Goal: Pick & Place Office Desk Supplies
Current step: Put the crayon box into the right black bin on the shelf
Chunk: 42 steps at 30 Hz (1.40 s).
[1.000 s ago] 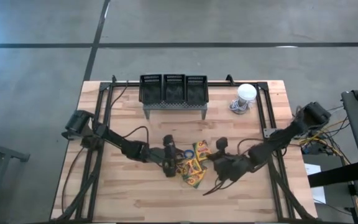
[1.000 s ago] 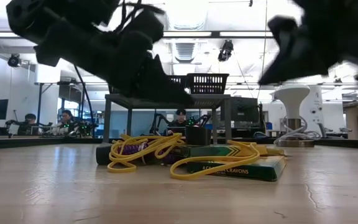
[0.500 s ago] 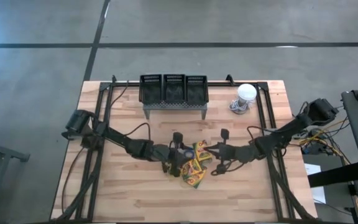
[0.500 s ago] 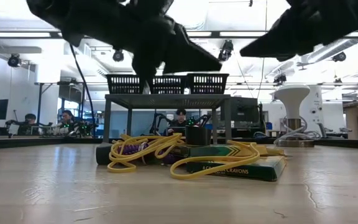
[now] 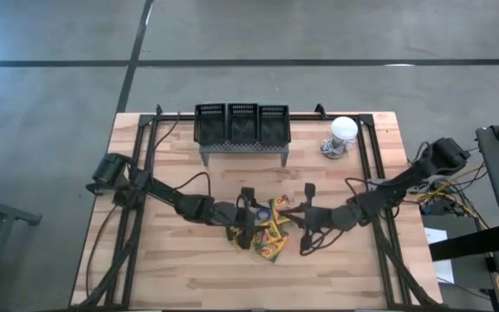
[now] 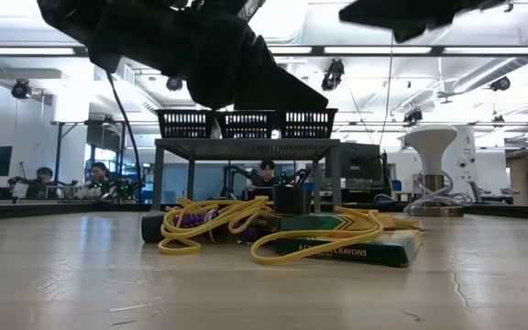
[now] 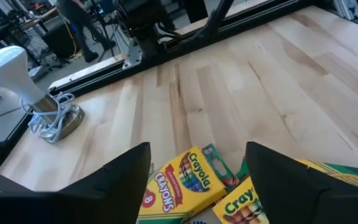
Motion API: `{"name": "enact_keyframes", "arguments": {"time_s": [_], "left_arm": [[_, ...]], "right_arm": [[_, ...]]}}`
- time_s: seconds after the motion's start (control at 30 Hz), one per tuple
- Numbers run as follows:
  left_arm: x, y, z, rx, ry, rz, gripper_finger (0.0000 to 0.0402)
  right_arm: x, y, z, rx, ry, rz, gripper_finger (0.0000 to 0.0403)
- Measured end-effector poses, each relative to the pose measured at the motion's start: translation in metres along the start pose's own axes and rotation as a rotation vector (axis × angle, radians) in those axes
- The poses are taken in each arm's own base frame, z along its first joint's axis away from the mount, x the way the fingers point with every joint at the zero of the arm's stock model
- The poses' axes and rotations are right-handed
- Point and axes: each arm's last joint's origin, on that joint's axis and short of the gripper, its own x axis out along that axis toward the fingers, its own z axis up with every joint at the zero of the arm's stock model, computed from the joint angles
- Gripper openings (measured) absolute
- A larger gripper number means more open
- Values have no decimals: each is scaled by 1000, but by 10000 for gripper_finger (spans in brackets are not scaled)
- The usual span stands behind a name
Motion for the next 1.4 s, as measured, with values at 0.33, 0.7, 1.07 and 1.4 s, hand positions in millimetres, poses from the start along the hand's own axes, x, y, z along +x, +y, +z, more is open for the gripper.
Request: {"name": "enact_keyframes", "arguments": {"time_s": [0.33,0.7,1.07,1.4], "left_arm": [[1,3,1,-61,-12,-2,216],[14,6,-14,-127,49,-35,182],[56,4,-18,-145,265,-48,154],[75,11,-25,-219,309,-22,85]], "right_arm": [[-23,8,-4,-26,328,75,8],[-13,12,-65,211,479,217,104],[-1,19,-103,59,566,296,229],[4,23,-115,-108,567,152,234]]}}
